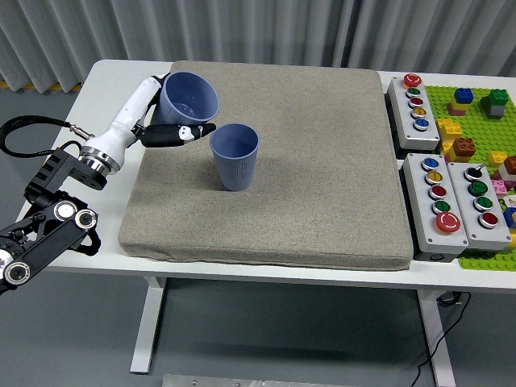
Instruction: Pick cup pour cup place
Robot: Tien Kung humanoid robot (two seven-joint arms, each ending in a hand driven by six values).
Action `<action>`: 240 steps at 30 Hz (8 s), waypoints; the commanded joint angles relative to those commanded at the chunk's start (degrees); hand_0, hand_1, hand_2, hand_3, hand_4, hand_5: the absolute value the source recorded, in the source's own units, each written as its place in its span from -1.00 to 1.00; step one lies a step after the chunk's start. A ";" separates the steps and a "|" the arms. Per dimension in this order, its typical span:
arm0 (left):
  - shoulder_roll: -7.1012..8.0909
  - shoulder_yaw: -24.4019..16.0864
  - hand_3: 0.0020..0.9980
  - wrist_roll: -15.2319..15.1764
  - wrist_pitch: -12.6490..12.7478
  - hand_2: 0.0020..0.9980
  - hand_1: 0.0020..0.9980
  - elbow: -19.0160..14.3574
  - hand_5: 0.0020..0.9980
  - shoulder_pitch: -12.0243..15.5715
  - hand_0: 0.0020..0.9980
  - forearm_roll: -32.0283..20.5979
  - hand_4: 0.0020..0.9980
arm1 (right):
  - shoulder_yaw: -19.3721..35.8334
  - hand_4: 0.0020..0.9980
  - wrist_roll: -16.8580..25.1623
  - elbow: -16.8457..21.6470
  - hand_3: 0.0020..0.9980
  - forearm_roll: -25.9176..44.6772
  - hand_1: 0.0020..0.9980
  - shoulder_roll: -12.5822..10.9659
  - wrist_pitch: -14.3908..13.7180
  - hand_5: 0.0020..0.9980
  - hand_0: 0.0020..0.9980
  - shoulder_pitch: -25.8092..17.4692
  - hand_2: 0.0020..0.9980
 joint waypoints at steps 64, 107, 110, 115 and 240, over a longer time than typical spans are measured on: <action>2.17 11.92 0.01 9.36 -4.83 -0.01 -0.06 4.19 -0.62 -11.62 -0.07 32.24 0.57 | -0.23 -1.00 -0.08 0.02 0.16 0.34 0.20 -0.12 -0.02 -1.00 0.28 0.04 0.02; 3.40 12.46 0.01 10.30 -7.59 -0.02 -0.06 3.46 -0.59 -14.70 -0.06 42.37 0.56 | -0.65 -1.00 0.04 -0.03 0.16 0.85 0.20 -0.29 -0.17 -1.00 0.28 0.59 0.02; 3.47 12.97 0.01 10.39 -7.65 -0.02 -0.06 3.46 -0.58 -15.19 -0.06 42.94 0.56 | -0.65 -1.00 0.04 -0.04 0.16 0.74 0.20 -0.32 -0.16 -1.00 0.28 0.61 0.02; 3.68 14.34 0.01 10.56 -7.83 -0.02 -0.06 3.66 -0.58 -16.11 -0.06 42.92 0.56 | -0.70 -1.00 0.01 -0.03 0.16 0.82 0.20 -0.33 -0.21 -1.00 0.28 0.51 0.02; -15.67 0.32 0.35 -26.60 10.08 0.38 0.31 18.53 -0.23 12.70 0.35 -28.42 0.77 | 0.87 -1.00 -0.16 0.00 0.16 -2.25 0.20 1.01 0.43 -1.00 0.28 -0.44 0.02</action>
